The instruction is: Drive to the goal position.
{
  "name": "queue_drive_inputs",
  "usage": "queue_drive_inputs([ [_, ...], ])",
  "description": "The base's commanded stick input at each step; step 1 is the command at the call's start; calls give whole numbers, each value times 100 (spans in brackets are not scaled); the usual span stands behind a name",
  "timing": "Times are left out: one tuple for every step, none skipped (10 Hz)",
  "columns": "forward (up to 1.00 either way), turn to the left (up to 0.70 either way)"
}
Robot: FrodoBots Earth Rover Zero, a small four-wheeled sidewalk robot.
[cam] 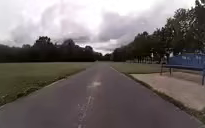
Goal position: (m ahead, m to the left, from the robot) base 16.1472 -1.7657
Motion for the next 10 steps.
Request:
queue_drive_inputs([
  [70,0],
  [70,0],
  [70,0],
  [70,0],
  [70,0],
  [70,0],
  [70,0],
  [70,0],
  [70,0],
  [70,0],
])
